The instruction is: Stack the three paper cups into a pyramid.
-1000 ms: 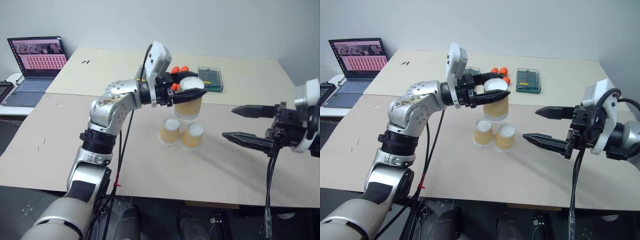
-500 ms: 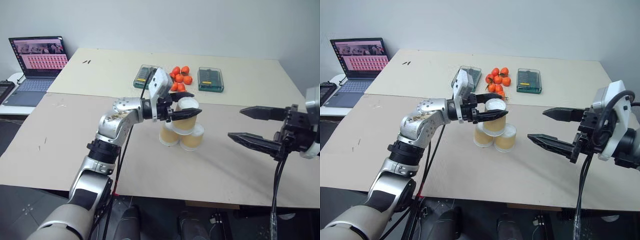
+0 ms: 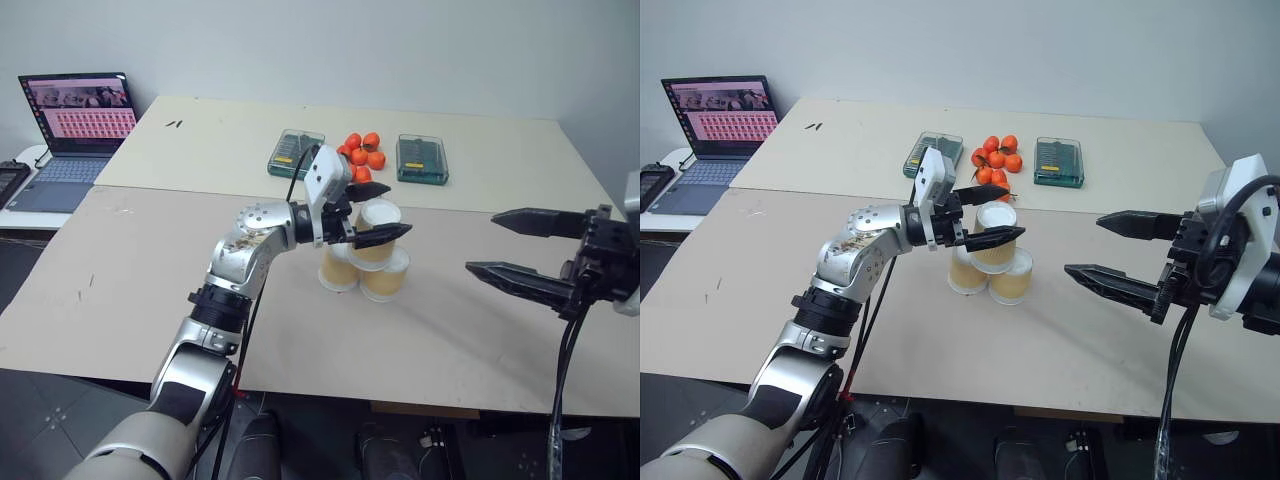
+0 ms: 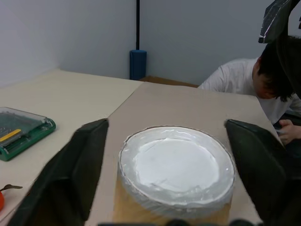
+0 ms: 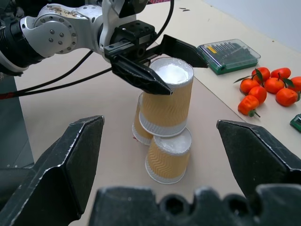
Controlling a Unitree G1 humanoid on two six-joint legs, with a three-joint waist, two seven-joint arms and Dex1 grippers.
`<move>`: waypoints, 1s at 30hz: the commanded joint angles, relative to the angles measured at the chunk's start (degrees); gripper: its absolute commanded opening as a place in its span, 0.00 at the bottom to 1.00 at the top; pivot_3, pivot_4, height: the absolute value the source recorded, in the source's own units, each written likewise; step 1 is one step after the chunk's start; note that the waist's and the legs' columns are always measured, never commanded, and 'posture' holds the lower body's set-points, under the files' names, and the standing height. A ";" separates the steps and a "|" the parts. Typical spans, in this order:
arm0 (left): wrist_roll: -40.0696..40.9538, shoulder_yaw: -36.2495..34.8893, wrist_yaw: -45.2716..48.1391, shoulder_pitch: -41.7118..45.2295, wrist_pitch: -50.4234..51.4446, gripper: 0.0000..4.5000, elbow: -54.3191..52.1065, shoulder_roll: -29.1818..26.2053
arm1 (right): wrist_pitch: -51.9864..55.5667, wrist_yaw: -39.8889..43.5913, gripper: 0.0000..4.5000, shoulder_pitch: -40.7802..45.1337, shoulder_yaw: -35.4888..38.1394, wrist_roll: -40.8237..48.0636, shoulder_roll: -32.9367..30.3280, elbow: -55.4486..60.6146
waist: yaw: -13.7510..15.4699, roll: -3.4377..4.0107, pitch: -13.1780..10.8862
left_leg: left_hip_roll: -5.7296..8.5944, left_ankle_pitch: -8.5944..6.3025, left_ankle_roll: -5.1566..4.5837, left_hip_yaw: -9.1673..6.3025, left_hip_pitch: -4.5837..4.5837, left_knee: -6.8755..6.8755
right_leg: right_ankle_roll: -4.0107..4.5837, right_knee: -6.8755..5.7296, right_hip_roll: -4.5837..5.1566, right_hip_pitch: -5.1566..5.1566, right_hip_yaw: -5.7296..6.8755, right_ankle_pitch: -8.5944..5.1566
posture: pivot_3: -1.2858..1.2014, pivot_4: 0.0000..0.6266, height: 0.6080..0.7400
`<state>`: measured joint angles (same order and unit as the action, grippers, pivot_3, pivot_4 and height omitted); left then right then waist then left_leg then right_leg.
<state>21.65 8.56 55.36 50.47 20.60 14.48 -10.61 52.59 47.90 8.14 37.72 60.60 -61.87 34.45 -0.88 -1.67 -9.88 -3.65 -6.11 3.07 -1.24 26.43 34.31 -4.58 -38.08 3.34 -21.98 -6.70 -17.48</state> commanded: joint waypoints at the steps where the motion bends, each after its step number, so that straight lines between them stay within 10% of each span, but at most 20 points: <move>1: 0.44 -1.49 -0.90 0.49 -1.28 0.99 -0.99 0.78 | -0.25 0.17 1.00 0.16 3.22 1.39 -1.42 0.61 | -0.03 0.00 0.00 | 0.00 0.00 0.00 -0.01 0.00 0.00 | 0.00 0.00 0.00 0.00 0.00 0.00 | 0.52 0.24 0.96; 15: 11.14 -14.84 -11.16 11.23 16.13 0.99 -9.82 -5.42 | -1.59 -0.44 1.00 1.11 0.38 1.25 -1.31 -0.10 | -0.10 0.02 0.01 | 0.01 0.00 0.00 -0.02 -0.02 0.00 | -0.06 0.02 0.00 0.04 0.00 -0.02 | 0.52 0.24 0.96; 25: 1.80 -10.95 -4.72 -16.87 11.37 0.99 -22.15 -26.76 | -11.11 4.12 1.00 -5.57 -8.17 -14.19 1.50 -7.74 | -1.47 0.04 0.04 | -0.02 0.00 0.00 -0.01 -0.14 -0.01 | -0.04 0.01 0.01 0.11 0.00 -0.01 | 0.52 0.24 0.96; 30: 0.48 -13.43 -7.88 -25.09 6.21 0.99 -22.82 -25.87 | -17.01 4.48 1.00 -7.50 -14.06 -22.75 2.88 -12.13 | -0.45 0.02 0.04 | -0.01 0.00 0.01 0.01 -0.13 0.07 | -0.01 0.05 0.05 0.15 0.05 0.00 | 0.52 0.24 0.96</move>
<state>21.80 -2.68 48.93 24.69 29.49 -5.62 -37.11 38.92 52.27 0.08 23.48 40.29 -58.96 22.66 -1.33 -1.65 -9.84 -3.68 -6.11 3.08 -1.24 26.36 34.40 -4.60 -38.04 3.38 -21.88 -6.65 -17.48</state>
